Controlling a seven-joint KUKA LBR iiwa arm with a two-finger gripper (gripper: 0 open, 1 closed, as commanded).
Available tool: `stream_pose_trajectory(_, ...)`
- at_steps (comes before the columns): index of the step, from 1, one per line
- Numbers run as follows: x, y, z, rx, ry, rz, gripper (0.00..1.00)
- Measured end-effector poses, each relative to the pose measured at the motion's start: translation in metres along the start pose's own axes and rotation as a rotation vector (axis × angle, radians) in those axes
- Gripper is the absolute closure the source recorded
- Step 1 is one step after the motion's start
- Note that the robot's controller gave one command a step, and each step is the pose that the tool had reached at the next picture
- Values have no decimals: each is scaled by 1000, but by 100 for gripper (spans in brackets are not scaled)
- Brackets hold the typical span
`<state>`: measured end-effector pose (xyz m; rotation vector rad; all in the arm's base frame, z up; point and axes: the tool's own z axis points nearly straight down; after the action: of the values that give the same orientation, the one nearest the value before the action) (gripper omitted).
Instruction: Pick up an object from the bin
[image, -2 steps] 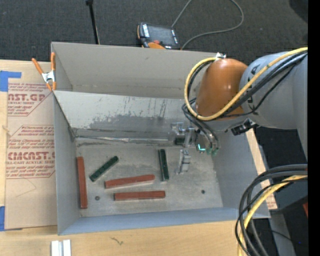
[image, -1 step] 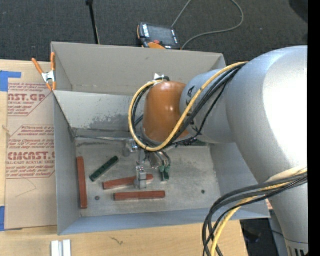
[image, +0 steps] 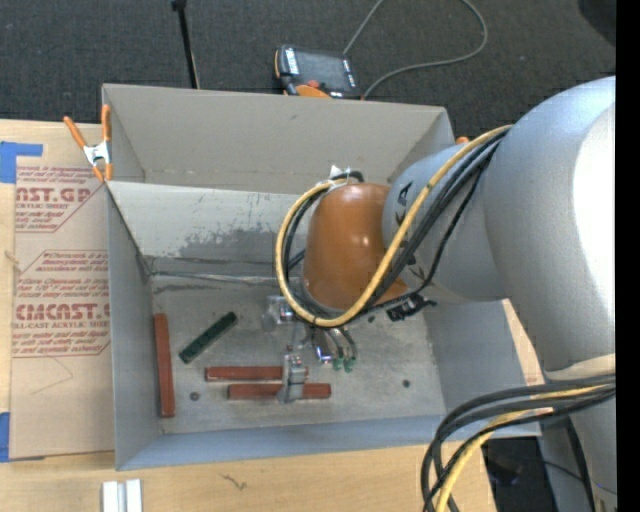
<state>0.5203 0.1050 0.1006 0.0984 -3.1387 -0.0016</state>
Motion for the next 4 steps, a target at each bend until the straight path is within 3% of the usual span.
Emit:
stream_pose_trajectory(1,12,7,-15,1,-1,-100,0)
stream_pose_trajectory(2,32,5,31,0,-4,77,0)
stream_pose_trajectory(3,32,6,31,0,-4,77,0)
stream_pose_trajectory(4,32,6,32,0,-1,77,100)
